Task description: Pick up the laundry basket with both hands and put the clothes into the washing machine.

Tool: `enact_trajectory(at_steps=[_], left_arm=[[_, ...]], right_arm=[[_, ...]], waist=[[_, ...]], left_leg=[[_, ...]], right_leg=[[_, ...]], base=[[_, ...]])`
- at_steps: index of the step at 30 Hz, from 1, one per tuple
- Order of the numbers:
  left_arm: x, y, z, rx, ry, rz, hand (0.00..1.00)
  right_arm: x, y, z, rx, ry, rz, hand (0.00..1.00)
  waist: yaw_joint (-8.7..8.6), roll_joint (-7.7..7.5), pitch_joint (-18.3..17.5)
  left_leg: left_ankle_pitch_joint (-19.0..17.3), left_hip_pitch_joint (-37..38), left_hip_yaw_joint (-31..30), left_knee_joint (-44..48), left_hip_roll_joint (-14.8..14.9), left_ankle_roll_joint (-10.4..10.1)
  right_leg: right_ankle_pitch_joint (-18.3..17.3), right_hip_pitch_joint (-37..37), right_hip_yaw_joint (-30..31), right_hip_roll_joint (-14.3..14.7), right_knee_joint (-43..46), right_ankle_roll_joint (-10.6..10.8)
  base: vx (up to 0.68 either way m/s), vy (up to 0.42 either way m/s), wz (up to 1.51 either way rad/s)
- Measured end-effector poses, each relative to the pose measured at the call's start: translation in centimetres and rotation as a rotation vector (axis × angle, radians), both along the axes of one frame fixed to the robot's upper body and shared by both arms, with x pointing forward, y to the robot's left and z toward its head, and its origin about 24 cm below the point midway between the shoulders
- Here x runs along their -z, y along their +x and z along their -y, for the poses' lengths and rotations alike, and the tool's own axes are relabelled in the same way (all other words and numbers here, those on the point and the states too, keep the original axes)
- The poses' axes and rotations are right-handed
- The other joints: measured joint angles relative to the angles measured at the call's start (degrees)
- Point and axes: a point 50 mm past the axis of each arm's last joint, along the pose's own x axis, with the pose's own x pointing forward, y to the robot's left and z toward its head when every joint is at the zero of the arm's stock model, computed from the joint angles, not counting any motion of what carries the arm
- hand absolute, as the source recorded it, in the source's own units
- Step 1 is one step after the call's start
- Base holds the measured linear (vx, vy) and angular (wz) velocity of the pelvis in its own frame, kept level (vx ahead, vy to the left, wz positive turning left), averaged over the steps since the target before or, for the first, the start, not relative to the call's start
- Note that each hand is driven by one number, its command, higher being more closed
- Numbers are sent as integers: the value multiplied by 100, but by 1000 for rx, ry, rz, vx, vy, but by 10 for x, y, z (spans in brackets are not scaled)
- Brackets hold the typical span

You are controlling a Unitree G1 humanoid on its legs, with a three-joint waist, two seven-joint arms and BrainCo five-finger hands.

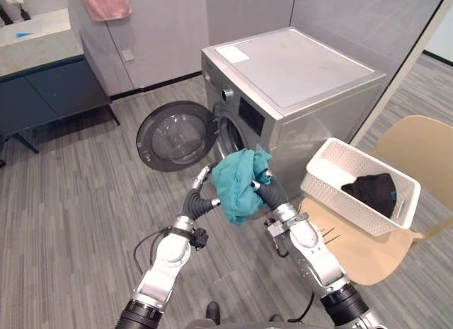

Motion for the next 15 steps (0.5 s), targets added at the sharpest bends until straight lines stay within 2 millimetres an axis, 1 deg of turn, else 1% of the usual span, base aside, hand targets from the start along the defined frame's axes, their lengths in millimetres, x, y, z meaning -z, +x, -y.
enact_trajectory(at_steps=[3, 5, 6, 9, 15], left_arm=[[2, -2, 4, 20, 12, -5, 100], [5, -3, 5, 28, 18, -21, 100], [7, -4, 6, 34, 21, -30, 100], [10, -4, 6, 44, 28, -47, 100], [20, -5, -1, 15, 15, -97, 100]], right_arm=[[10, -2, 5, -2, 18, -62, 100], [18, -3, 6, -12, 29, -110, 100], [22, -5, 7, -11, 38, -133, 0], [29, -8, 8, -26, 46, -167, 0], [41, -21, 2, -72, 55, -224, 0]], waist=[[-5, -1, -36], [-50, -3, -37], [-91, -9, -44], [-116, -24, -57], [-117, -76, -100]], left_leg=[[17, -17, 58, 0, 42, -28], [26, 3, 65, 0, 63, -42], [29, 0, 61, 0, 71, -49], [31, 1, 63, -1, 85, -54], [60, -7, 67, -1, 143, -98]], right_leg=[[-23, -87, 118, 32, 77, -27], [-55, -94, 133, 42, 134, -52], [-87, -98, 134, 42, 176, -63], [-173, -143, 148, 34, 264, -61], [-256, -225, 151, 65, 367, -90]], base=[[2, -49, -11], [-10, -48, -3], [-24, -47, -1], [-20, -38, 0], [24, -43, -1]])
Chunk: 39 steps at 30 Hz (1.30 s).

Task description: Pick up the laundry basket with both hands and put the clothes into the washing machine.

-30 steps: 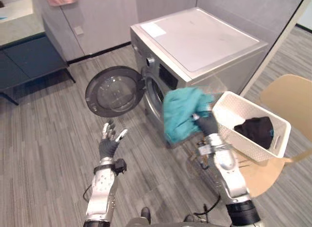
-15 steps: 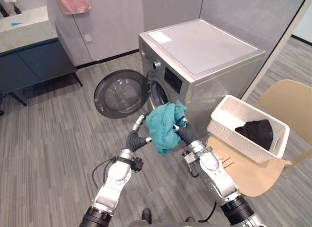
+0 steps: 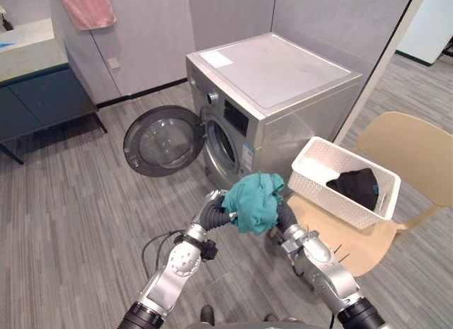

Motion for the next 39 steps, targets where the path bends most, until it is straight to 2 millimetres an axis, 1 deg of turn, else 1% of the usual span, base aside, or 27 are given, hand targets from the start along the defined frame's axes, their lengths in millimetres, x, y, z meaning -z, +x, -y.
enact_trajectory(at_steps=[3, 5, 7, 8, 11, 15, 16, 17, 18, 20, 21, 22, 24, 25, 26, 27, 28, 29, 30, 31, 32, 34, 35, 36, 37, 38, 39], left_arm=[[9, -5, -7, -71, -104, -72, 100], [11, -5, -11, -122, -160, -94, 100], [11, -4, -16, -176, -229, -105, 100], [10, -2, -22, -221, -278, -103, 100], [8, 0, -33, -289, -349, -101, 100], [9, -1, -53, -423, -466, -96, 100], [9, -1, -55, -437, -479, -96, 100], [10, -2, -60, -462, -497, -96, 100], [11, -5, -66, -504, -505, -94, 100], [14, -8, -71, -529, -511, -100, 100], [16, -12, -75, -557, -514, -105, 100], [19, -17, -80, -586, -514, -113, 100], [23, -23, -86, -628, -514, -122, 100], [26, -27, -90, -658, -526, -130, 100], [27, -28, -91, -672, -544, -136, 100], [28, -29, -92, -678, -553, -137, 100], [28, -29, -92, -686, -571, -137, 100], [28, -29, -93, -690, -578, -138, 100], [28, -29, -92, -694, -586, -139, 100], [28, -29, -92, -696, -589, -140, 100], [30, -32, -94, -714, -596, -145, 100], [33, -35, -96, -742, -592, -152, 100], [31, -36, -96, -743, -595, -148, 100], [27, -38, -97, -748, -601, -127, 100], [24, -40, -98, -747, -600, -118, 100], [20, -41, -98, -743, -602, -100, 100], [17, -40, -97, -736, -605, -89, 100]], right_arm=[[4, -4, -4, 34, 26, -21, 0], [4, -3, -5, 54, 37, -21, 0], [3, -2, -1, 92, 47, -19, 0], [2, 0, 2, 131, 63, -17, 0], [0, 4, 11, 199, 82, -11, 0], [-4, 9, 40, 388, 105, 5, 0], [-5, 9, 44, 416, 108, 12, 0], [-7, 9, 53, 464, 113, 25, 0], [-8, 10, 64, 521, 88, 35, 0], [-7, 8, 75, 572, 25, 44, 0], [-4, 4, 85, 621, -80, 48, 0], [3, -3, 96, 663, -175, 34, 0], [15, -14, 111, 717, -296, -9, 0], [32, -24, 123, 748, -388, -83, 0], [54, -39, 135, 787, -452, -191, 0], [65, -47, 140, 804, -473, -253, 0], [86, -63, 148, 839, -507, -375, 0], [100, -76, 152, 857, -527, -467, 0], [119, -97, 155, 865, -552, -597, 0], [125, -104, 154, 862, -559, -641, 0], [138, -117, 150, 851, -561, -731, 0], [149, -129, 140, 841, -548, -814, 0], [155, -138, 134, 840, -533, -873, 0], [159, -142, 127, 833, -518, -903, 0], [160, -144, 125, 832, -512, -911, 0], [161, -148, 123, 830, -509, -926, 0], [162, -152, 122, 827, -513, -943, 0]], waist=[[-2, -88, -63], [-2, -98, -69], [1, -100, -71], [7, -100, -71], [3, -100, -71], [-2, -99, -71], [-1, -99, -71], [-1, -98, -71], [-2, -98, -72], [-2, -97, -72], [4, -96, -72], [2, -95, -72], [-9, -79, -60], [-7, -77, -52], [2, -77, -17], [-1, -80, 10], [-17, -83, 74], [-20, -117, 122], [-16, -129, 184], [8, -96, 235], [63, -78, 326], [132, -171, 381], [151, -248, 428], [186, -378, 512], [182, -435, 551], [192, -512, 620], [194, -523, 674]], left_leg=[[1, -14, -4, 0, 0, -1], [1, -19, -5, 0, -13, -1], [2, -19, -11, 0, -12, 0], [3, -19, -20, 0, -11, 1], [3, -19, -22, 0, -11, 2], [2, -25, -28, -2, -11, 3], [2, -29, -30, -2, -11, 3], [2, -35, -35, -2, -7, 3], [2, -45, -36, -2, -3, 3], [2, -60, -39, -2, 0, 3], [2, -80, -57, -2, 5, 3], [2, -108, -86, -1, 6, 3], [5, -230, -188, 2, -2, 4], [11, -312, -246, 14, -14, 0], [31, -418, -395, 50, -47, 14], [60, -470, -453, 58, -69, 39], [2, -607, -469, 105, -115, 191], [-134, -729, -121, 176, -106, 449], [-213, -784, 620, 281, -21, 598], [-167, -771, 823, 284, 34, 537], [107, -759, 902, 341, 69, 258], [55, -754, 896, 415, -44, 255], [-154, -738, 882, 564, -81, 265], [-474, -783, 893, 883, -95, 289], [-651, -803, 904, 1072, -111, 274], [-992, -807, 934, 1468, -139, 264], [-1260, -764, 916, 1757, -170, 327]], right_leg=[[-58, -52, -7, -1, 90, -26], [-57, -49, -9, 14, 72, -27], [-57, -42, -13, 23, 68, -27], [-57, -35, -20, 27, 67, -28], [-57, -30, -22, 36, 64, -27], [-58, -28, -28, 48, 35, -26], [-58, -28, -29, 49, 30, -26], [-58, -29, -33, 51, 22, -26], [-58, -35, -34, 54, 15, -26], [-58, -43, -38, 56, 7, -26], [-58, -46, -56, 61, -7, -26], [-57, -47, -87, 63, -5, -26], [-65, -61, -194, 54, -3, -17], [-89, -81, -296, 49, -1, 10], [-135, -82, -465, 10, 30, 17], [-171, -82, -576, -60, 68, 25], [-282, -87, -864, -194, 122, 68], [-340, -97, -1044, -308, 157, 100], [-383, -103, -1272, -454, 193, 164], [-386, -89, -1324, -469, 243, 163], [-474, -46, -1409, -559, 475, 203], [-491, 52, -1402, -700, 569, 222], [-522, 177, -1460, -773, 554, 283], [-576, 320, -1518, -905, 599, 391], [-607, 385, -1550, -987, 682, 436], [-656, 441, -1520, -1198, 1056, 490], [-566, 307, -1201, -1431, 1781, 288]], base=[[40, -41, 1], [23, -11, 0], [16, -9, 1], [31, -19, 2], [11, -8, 0], [0, 0, 0], [0, 0, 0], [0, 0, 0], [0, 0, 0], [15, -11, 2], [40, -29, 8], [34, -26, 12], [-10, -22, 25], [-9, -24, 55], [27, -15, 63], [11, 1, 92], [3, 26, 97], [59, 58, 134], [96, 54, 105], [121, 38, 89], [76, 13, 40], [64, 40, 43], [135, 71, 48], [119, 56, 37], [167, 95, 25], [158, 143, 28], [199, 187, 28]])
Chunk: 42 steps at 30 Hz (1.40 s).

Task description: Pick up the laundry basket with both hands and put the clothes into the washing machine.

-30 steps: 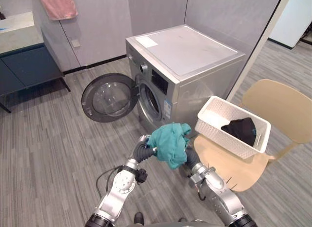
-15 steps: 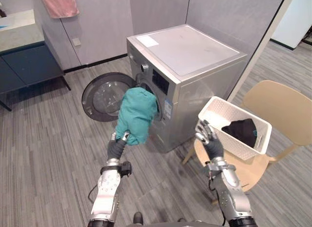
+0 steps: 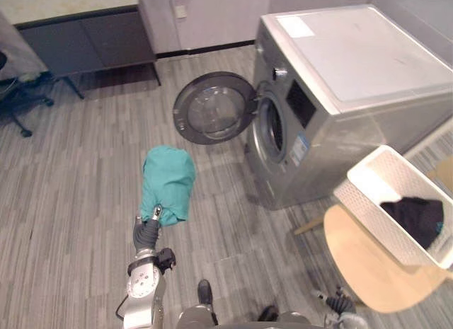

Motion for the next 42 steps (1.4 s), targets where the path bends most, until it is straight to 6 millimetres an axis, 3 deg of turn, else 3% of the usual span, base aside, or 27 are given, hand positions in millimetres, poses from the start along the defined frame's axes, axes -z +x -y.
enact_trajectory(at_steps=[1, 2, 3, 5, 8, 10, 11, 12, 13, 14, 15, 16, 19, 22, 23, 24, 25, 26, 27, 30, 33, 35, 36, 37, 38, 40, 42], left_arm=[[-3, 1, 1, 2, 3, 13, 100], [-12, 3, 3, 8, 13, 49, 100], [-19, 6, 4, 13, 29, 77, 100], [-25, 12, 5, 27, 50, 103, 100], [-24, 21, 22, 90, 24, 108, 100], [-17, 23, 31, 123, 10, 82, 100], [-16, 23, 37, 137, -4, 77, 100], [-14, 22, 44, 145, -30, 74, 100], [-17, 22, 48, 155, -49, 90, 100], [-17, 22, 50, 159, -58, 93, 100], [-16, 21, 50, 161, -71, 93, 100], [-14, 19, 50, 171, -70, 82, 100], [-15, 21, 54, 201, -75, 83, 100], [-15, 21, 59, 237, -81, 85, 100], [-15, 22, 59, 249, -75, 80, 100], [-15, 22, 60, 259, -74, 81, 100], [-14, 21, 63, 268, -78, 77, 100], [-11, 18, 67, 277, -76, 60, 100], [-5, 20, 61, 285, -37, 23, 100], [3, 16, 59, 288, -30, -19, 100], [9, 13, 57, 292, -27, -49, 100], [9, 12, 55, 288, -21, -50, 100], [9, 13, 54, 287, -17, -50, 100], [10, 13, 50, 288, 1, -58, 100], [11, 17, 46, 283, 15, -65, 100], [23, 16, 42, 263, 3, -119, 100], [31, 14, 38, 259, 12, -160, 100]], right_arm=[[0, -1, -1, -3, 1, -2, 0], [0, -1, -4, -14, 4, 3, 0], [0, -3, -5, -7, 10, 4, 0], [-1, 2, -8, -3, 16, 26, 0], [0, 4, -11, 24, 35, 35, 0], [3, -4, -12, 39, 48, 1, 0], [4, -9, -12, 46, 52, -13, 0], [4, -14, -8, 49, 44, -25, 0], [2, -11, -1, 35, 22, -15, 0], [1, -10, 1, 30, 19, -11, 0], [-1, -6, 4, 20, 6, 5, 0], [-4, 1, 3, 11, 7, 32, 0], [-10, 16, 3, 22, 8, 103, 0], [-19, 35, 2, 20, 12, 180, 0], [-21, 42, -3, 11, 20, 202, 0], [-22, 45, -3, 4, 12, 209, 0], [-22, 45, 0, 2, -1, 207, 0], [-22, 42, 3, 4, -11, 196, 0], [-16, 39, -13, 14, 35, 176, 0], [-10, 34, -30, 5, 84, 142, 0], [-11, 36, -28, -25, 68, 145, 0], [-11, 38, -31, -48, 65, 144, 0], [-11, 39, -32, -54, 67, 143, 0], [-9, 40, -34, -70, 70, 131, 0], [-7, 42, -34, -84, 69, 112, 0], [-3, 41, -23, -112, 36, 67, 0], [-2, 38, -10, -109, 7, 39, 0]], waist=[[-46, -2, 37], [-57, 41, 151], [-69, 44, 171], [-147, 10, 179], [-389, -26, 195], [-547, -32, 197], [-547, -23, 199], [-556, 160, 222], [-577, 297, 259], [-570, 324, 275], [-495, 459, 329], [-357, 479, 333], [-232, 397, 340], [-139, 277, 390], [-98, 226, 390], [-36, 201, 360], [-31, 257, 328], [71, 557, 198], [19, 231, 175], [-59, 56, 71], [-43, 48, 24], [-39, 187, -85], [-42, 214, -139], [-62, 203, -170], [-85, 116, -173], [-209, 230, -183], [-223, 359, -106]], left_leg=[[-114, 46, -3, 125, -18, 43], [-286, 192, -65, 288, -44, 101], [-377, 303, -183, 297, -19, 146], [-446, 388, -269, 169, -2, 137], [-543, 514, -599, -98, -312, 173], [-688, 795, -853, -217, -520, 129], [-824, 958, -958, -151, -520, 47], [-1002, 1127, -1053, 176, -326, -142], [-996, 590, -997, 1670, -19, -328], [-925, 421, -973, 2100, 70, -384], [-308, -142, -911, 3628, 430, -352], [-192, -572, -871, 4756, 807, -343], [-328, -1146, -754, 5440, 1056, -146], [-722, -1411, -597, 4418, 999, -30], [-769, -1434, -742, 3419, 794, 22], [-630, -1381, -1120, 2257, 448, -101], [-308, -1261, -1402, 1591, 340, -133], [566, -1074, -1987, 943, 458, -526], [266, -1109, -1842, 1453, 301, -363], [-197, -864, -1326, 1773, 523, -166], [-325, -198, -378, 1738, 854, -135], [-439, 162, 222, 1462, 1155, -238], [-465, 245, 424, 1327, 1227, -268], [-476, 406, 844, 1039, 1254, -288], [-522, 526, 1220, 954, 1266, -363], [-621, 636, 1463, 1010, 1418, -503], [-650, 769, 1559, 1024, 1540, -549]], right_leg=[[134, -167, 300, -96, 448, -221], [519, -692, 1105, -176, 1444, -607], [212, -1210, 1745, 53, 2044, -167], [-60, -1750, 1850, 515, 1918, -133], [54, -2272, 1748, 904, 267, 88], [363, -2232, 1906, 939, -507, 29], [590, -2184, 2005, 1001, -454, -179], [588, -1840, 1878, 1124, -390, -532], [368, -1498, 1620, 1230, -434, -646], [337, -1421, 1587, 1278, -458, -668], [253, -1020, 1529, 1529, -664, -782], [128, -625, 1685, 1749, -856, -817], [75, 4, 1979, 1878, -1206, -871], [75, 561, 2538, 1797, -1557, -870], [14, 674, 2865, 1650, -1481, -762], [-152, 670, 3114, 1463, -1284, -471], [-245, 656, 3239, 1471, -1180, -315], [-511, 665, 3497, 1608, -988, 77], [-623, 703, 3793, 1365, -909, 119], [-222, 658, 4480, 1374, -1021, 332], [161, 439, 4856, 1447, -1172, 531], [431, 179, 4473, 1470, -1252, 648], [478, 48, 4149, 1428, -1277, 598], [453, -204, 3165, 1235, -1316, 510], [296, -363, 2002, 998, -1323, 223], [244, -340, 1048, 784, -1290, 33], [335, -333, 785, 800, -1204, 117]], base=[[198, 224, 23], [248, 177, 15], [255, 140, 12], [236, 64, 24], [303, 51, 59], [418, -42, 95], [669, -117, 101], [752, -155, 85], [639, -129, 65], [634, -153, 29], [522, -129, -31], [644, -139, -50], [567, -49, -56], [524, 118, -75], [420, 269, -101], [419, 303, -114], [435, 369, -136], [424, 392, -121], [417, 350, -114], [341, 257, -110], [78, 160, -183], [-1, 49, -189], [-1, -21, -196], [-1, -88, -179], [-8, -117, -178], [6, -106, -119], [55, -119, -94]])
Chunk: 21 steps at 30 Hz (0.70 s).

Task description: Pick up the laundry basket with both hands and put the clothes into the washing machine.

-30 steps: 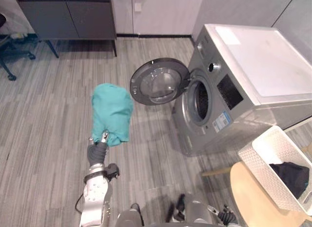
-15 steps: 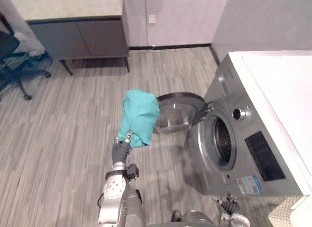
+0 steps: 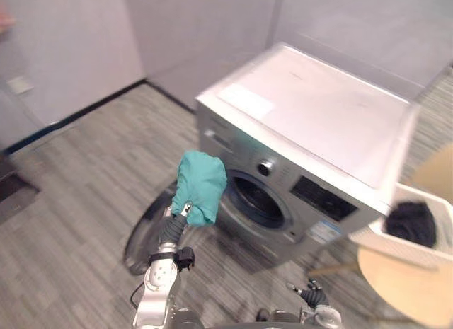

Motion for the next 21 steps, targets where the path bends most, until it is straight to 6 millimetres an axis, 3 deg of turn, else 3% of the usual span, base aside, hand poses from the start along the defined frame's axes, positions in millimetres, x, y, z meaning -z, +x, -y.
enact_trajectory(at_steps=[2, 4, 5, 7, 8, 9, 10, 12, 14, 16, 20, 21], left_arm=[[8, -3, -1, -19, -10, -38, 100], [12, -5, -4, -35, -13, -61, 100], [13, -5, -5, -40, -11, -66, 100], [15, -7, -5, -44, -12, -73, 100], [15, -8, -5, -46, -12, -77, 100], [17, -9, -6, -57, -10, -83, 100], [19, -9, -6, -66, -9, -92, 100], [22, -10, -8, -65, 1, -109, 100], [22, -11, -13, -76, 23, -114, 100], [24, -13, -14, -77, 27, -123, 100], [24, -15, -14, -77, 27, -124, 100], [21, -13, -14, -76, 28, -113, 100]], right_arm=[[0, -5, 13, 7, -30, -25, 0], [2, -10, 17, 9, -39, -49, 0], [3, -13, 18, 8, -42, -61, 0], [2, -9, 20, 7, -49, -53, 0], [0, -5, 24, 6, -60, -43, 0], [-2, -2, 28, 13, -69, -37, 0], [-3, 0, 29, 25, -72, -29, 0], [-2, 0, 28, 52, -69, -27, 0], [0, -1, 19, 65, -48, -23, 0], [1, -6, 18, 79, -40, -29, 0], [-1, 0, 14, 85, -29, -5, 0], [-2, 4, 12, 81, -26, 10, 0]], waist=[[-5, 113, 15], [0, 150, 124], [21, 147, 208], [109, 82, 262], [155, 81, 264], [173, 83, 263], [150, 106, 253], [167, 134, 243], [167, -136, 289], [180, -197, 267], [220, -68, 387], [339, -40, 489]], left_leg=[[88, 44, -56, 233, 203, 67], [426, -175, -507, 1209, 487, 349], [863, -475, -969, 2077, 657, 747], [385, -966, -1782, 2657, 298, 461], [60, -1121, -2308, 2378, -203, 294], [-57, -1086, -2757, 1685, -641, 194], [7, -972, -3008, 906, -897, 158], [240, -821, -3102, 139, -1062, 184], [265, -745, -3011, 8, -1244, 212], [253, -753, -3007, 75, -1347, 230], [119, -884, -3000, 397, -1390, 334], [15, -1036, -2998, 617, -1344, 342]], right_leg=[[-3, 51, 196, 244, -106, -32], [-10, 397, 289, 431, -287, -75], [35, 700, 430, 518, -510, -146], [50, 838, 670, 496, -642, -168], [94, 865, 868, 471, -715, -149], [154, 921, 1006, 481, -805, -106], [181, 967, 1047, 511, -858, -66], [217, 1028, 1151, 590, -941, 45], [249, 1046, 1180, 430, -1011, 104], [252, 1077, 1180, 318, -988, 111], [143, 1021, 1171, 229, -681, 237], [-48, 805, 1174, 195, -282, 261]], base=[[76, -187, -66], [86, -200, -40], [79, -132, -50], [88, -27, -70], [154, 82, -79], [162, 108, -79], [140, 120, -49], [104, 115, -27], [139, 101, -8], [90, 118, 9], [-13, 73, 12], [-158, 21, 8]])
